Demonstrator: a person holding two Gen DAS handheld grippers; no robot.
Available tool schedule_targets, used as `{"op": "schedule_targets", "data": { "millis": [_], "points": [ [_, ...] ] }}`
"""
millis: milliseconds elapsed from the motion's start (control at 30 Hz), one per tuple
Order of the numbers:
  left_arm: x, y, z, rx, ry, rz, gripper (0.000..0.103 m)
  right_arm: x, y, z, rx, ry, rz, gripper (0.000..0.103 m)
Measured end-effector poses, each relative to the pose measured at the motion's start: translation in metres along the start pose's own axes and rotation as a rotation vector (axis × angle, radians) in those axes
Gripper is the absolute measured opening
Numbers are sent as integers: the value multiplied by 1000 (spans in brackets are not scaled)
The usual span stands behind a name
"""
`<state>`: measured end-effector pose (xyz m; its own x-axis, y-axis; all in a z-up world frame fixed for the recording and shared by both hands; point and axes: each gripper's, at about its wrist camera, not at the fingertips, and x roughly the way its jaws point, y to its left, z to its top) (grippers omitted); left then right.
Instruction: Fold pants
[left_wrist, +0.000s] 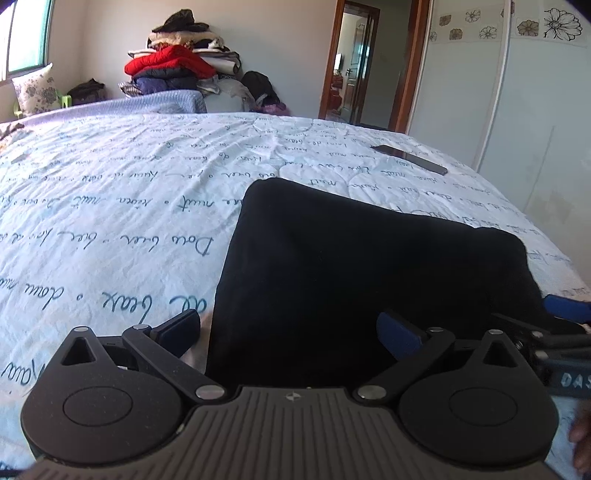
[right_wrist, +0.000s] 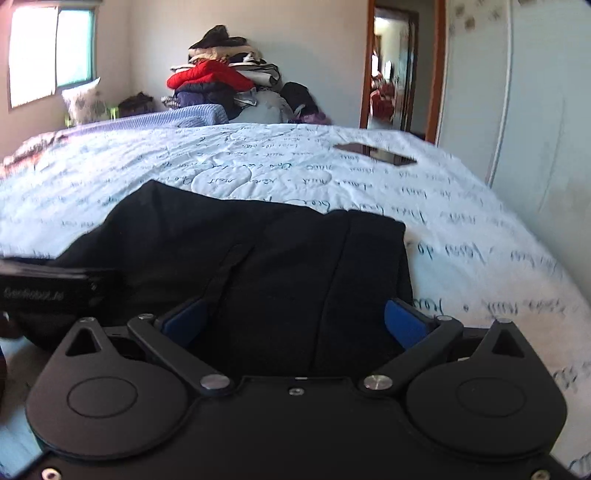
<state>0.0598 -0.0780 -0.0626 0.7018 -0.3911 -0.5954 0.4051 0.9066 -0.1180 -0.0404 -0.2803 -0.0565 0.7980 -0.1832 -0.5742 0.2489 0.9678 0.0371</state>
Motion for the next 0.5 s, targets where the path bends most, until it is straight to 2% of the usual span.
{"op": "schedule_targets", "data": {
  "millis": [100, 167, 267, 333, 433, 500],
  "points": [
    [-14, 3, -4, -37, 52, -11, 103, -6, 7, -5, -23, 15, -32, 103],
    [-23, 1, -6, -24, 70, -10, 103, -12, 11, -9, -27, 9, -49, 103],
    [-27, -4, -11, 20, 74, 15, 103, -14, 7, -13, -13, 4, -39, 103],
    [-28, -5, -12, 10, 74, 25, 103, -18, 5, -11, 7, 3, -45, 103],
    [-33, -6, -11, -5, 80, 31, 103, -37, 12, -14, -2, -75, -110, 102],
    [-39, -7, -11, 2, 75, 43, 103, -46, 22, -17, -52, -82, -115, 102]
  ]
}}
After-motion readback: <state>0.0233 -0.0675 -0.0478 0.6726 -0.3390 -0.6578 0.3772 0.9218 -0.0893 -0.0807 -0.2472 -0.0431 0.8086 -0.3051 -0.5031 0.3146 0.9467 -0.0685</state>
